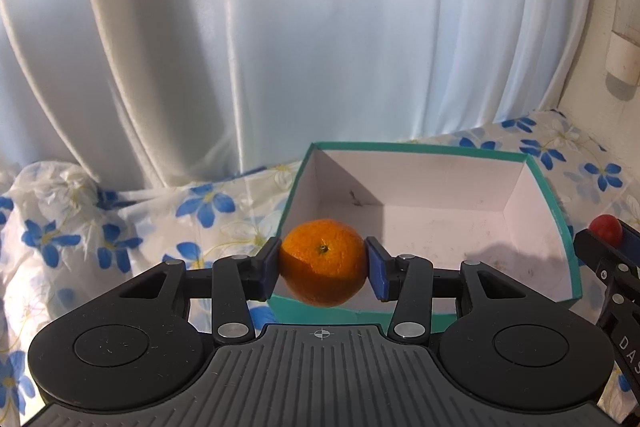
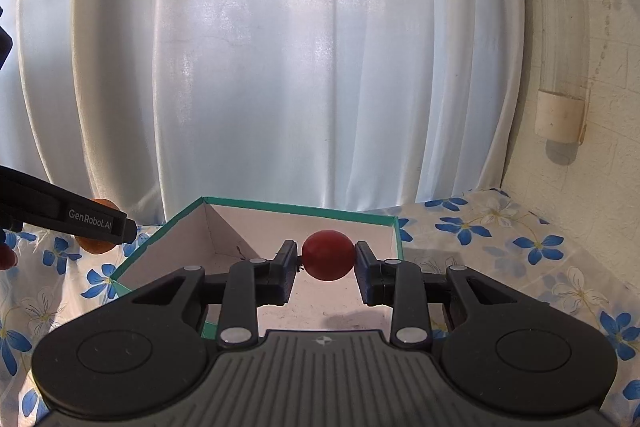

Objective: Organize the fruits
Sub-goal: 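Carry both fruits over the teal box and open both tools to drop them, then withdraw both tools from the box back toward the remaining fruits, then grasp a brown kiwi with the left tool while the right tool grasps a small orange tomato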

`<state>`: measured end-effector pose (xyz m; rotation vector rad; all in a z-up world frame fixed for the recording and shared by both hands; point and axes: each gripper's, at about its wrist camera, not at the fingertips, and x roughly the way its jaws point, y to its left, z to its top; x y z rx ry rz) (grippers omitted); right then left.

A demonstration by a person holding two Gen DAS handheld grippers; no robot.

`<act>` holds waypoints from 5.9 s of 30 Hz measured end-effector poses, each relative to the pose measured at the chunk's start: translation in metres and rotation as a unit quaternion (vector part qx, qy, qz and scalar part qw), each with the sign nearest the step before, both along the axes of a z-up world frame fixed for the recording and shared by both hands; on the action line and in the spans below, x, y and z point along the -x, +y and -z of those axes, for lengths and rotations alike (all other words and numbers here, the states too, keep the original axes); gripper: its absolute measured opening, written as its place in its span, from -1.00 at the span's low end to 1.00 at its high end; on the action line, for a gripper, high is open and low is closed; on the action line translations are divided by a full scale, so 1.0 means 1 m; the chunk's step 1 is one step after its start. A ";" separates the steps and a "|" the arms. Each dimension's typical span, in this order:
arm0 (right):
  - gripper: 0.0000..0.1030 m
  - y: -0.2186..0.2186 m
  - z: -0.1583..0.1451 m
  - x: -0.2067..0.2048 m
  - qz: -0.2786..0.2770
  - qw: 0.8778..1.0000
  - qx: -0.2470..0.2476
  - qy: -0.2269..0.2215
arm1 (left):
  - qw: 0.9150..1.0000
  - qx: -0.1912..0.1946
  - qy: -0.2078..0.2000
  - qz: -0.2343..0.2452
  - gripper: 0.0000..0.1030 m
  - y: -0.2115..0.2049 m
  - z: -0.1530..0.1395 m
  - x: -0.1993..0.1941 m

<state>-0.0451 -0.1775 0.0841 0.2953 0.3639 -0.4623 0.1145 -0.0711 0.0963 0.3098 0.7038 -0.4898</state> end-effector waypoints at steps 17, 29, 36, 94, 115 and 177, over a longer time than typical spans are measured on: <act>-0.41 -0.014 0.025 -0.043 0.002 0.998 -0.021 0.056 | 0.997 -0.053 0.043 0.020 -0.04 -0.024 0.045 -0.030; -0.41 -0.012 0.043 -0.062 -0.001 0.995 -0.029 0.097 | 0.993 -0.077 0.074 0.039 -0.04 -0.034 0.070 -0.044; -0.35 -0.014 0.047 -0.069 0.004 0.993 -0.029 0.115 | 0.992 -0.095 0.068 0.048 0.23 -0.041 0.073 -0.044; 0.65 0.091 0.066 0.113 0.051 0.996 0.076 0.010 | 0.991 0.047 -0.084 0.096 0.52 0.112 0.078 0.121; 0.12 0.111 0.119 0.116 -0.015 0.995 0.049 0.086 | 0.996 0.013 -0.029 0.086 0.39 0.133 0.137 0.134; -0.41 0.082 0.090 0.110 -0.017 0.998 0.022 0.055 | 0.992 0.045 -0.044 0.113 0.53 0.105 0.076 0.140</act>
